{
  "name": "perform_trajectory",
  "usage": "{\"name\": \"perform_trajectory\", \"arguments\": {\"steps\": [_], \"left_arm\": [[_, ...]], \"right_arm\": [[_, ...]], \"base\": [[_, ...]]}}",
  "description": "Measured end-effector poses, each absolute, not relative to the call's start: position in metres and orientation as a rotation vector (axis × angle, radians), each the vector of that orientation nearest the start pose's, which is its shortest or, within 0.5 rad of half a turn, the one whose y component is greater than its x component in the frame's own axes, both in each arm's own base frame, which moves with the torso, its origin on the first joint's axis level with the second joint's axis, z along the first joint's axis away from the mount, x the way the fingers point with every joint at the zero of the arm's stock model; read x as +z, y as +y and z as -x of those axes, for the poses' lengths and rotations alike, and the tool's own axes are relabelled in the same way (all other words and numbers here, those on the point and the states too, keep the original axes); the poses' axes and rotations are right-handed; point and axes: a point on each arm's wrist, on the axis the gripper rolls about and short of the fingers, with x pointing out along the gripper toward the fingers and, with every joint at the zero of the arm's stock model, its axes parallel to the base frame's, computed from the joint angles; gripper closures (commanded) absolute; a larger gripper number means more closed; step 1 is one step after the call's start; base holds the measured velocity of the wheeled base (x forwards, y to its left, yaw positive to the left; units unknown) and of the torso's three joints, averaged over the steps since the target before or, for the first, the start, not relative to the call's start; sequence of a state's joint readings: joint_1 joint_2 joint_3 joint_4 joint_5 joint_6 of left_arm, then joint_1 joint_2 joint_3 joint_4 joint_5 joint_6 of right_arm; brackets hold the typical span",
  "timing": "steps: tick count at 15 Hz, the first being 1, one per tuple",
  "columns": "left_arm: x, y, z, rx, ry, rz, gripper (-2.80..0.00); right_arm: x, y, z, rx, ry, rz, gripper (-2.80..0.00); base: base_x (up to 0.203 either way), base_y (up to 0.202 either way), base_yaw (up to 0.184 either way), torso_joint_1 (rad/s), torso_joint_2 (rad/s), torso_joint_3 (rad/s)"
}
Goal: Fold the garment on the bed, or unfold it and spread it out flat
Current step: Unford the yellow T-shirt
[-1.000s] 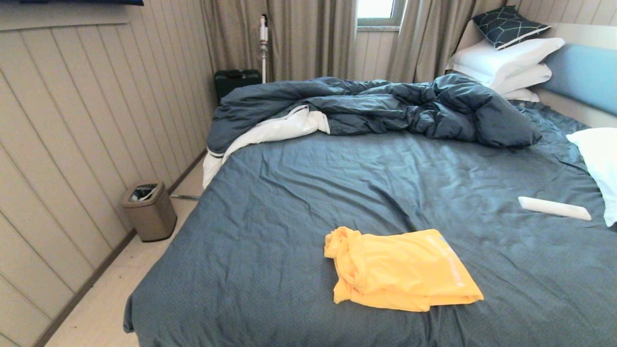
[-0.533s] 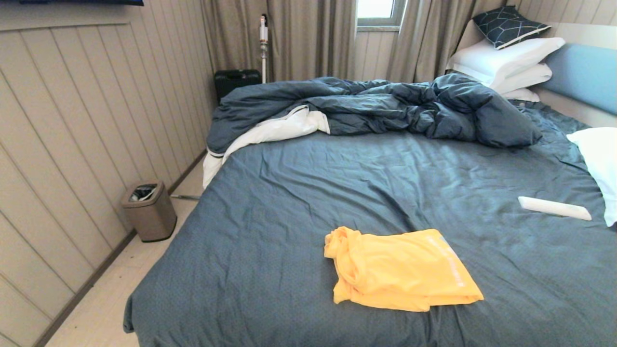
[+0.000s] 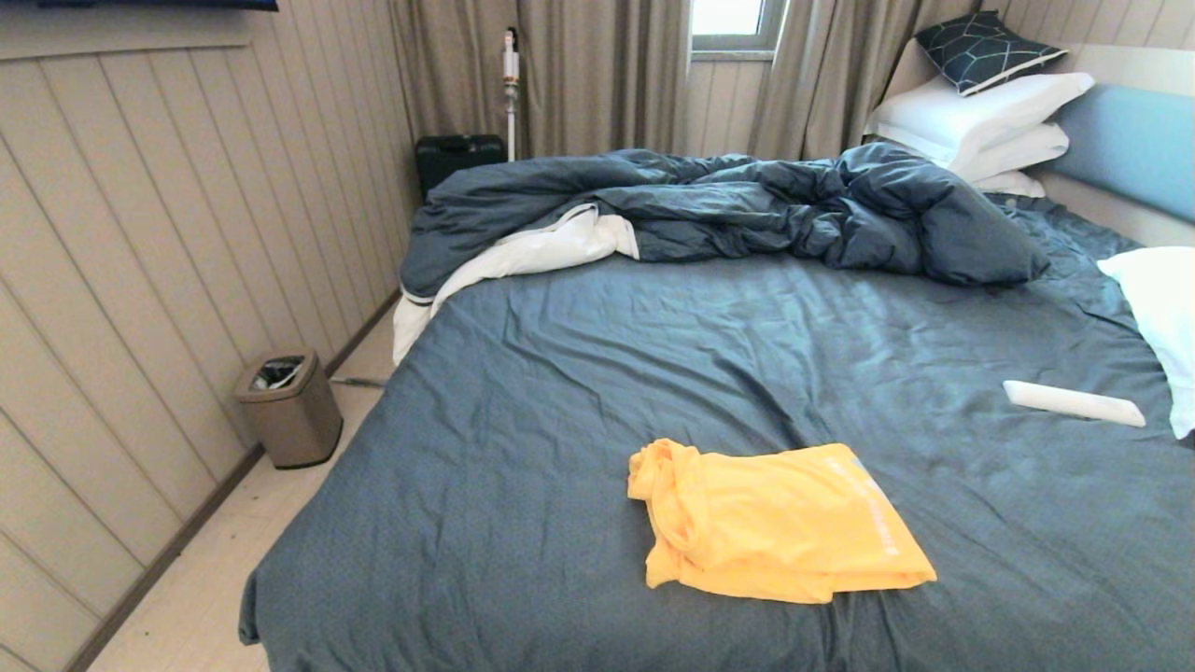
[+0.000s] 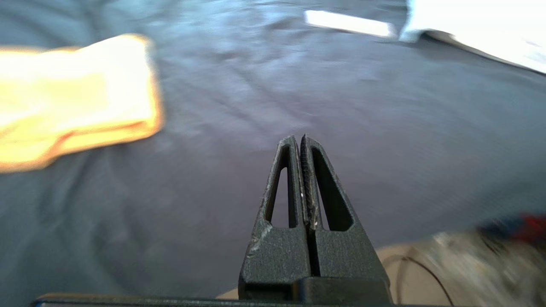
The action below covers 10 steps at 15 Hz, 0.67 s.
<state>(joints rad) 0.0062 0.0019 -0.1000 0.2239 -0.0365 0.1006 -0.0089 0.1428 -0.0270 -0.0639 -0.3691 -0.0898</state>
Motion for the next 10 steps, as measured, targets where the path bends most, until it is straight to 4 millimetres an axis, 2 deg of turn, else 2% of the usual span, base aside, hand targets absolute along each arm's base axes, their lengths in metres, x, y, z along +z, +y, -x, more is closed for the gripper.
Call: {"name": "perform_trajectory", "arguments": {"steps": [3,6,10], "left_arm": [[0.078,-0.001,0.03,-0.038,0.114,-0.122,0.0],[0.077,-0.001,0.03,-0.041,0.117,-0.11,0.0],[0.076,-0.001,0.03,-0.032,0.116,-0.047,0.0]], "right_arm": [[0.084,-0.003,0.026,-0.121,0.118,0.156,0.0],[0.083,0.0,0.027,0.007,0.048,0.159,0.0],[0.077,0.001,0.025,0.022,0.031,0.08,0.0]], "base": [[0.0,0.0,0.0,0.0,0.0,0.0],[0.0,0.0,0.0,0.0,0.0,0.0],[0.0,0.0,0.0,0.0,0.0,0.0]]}}
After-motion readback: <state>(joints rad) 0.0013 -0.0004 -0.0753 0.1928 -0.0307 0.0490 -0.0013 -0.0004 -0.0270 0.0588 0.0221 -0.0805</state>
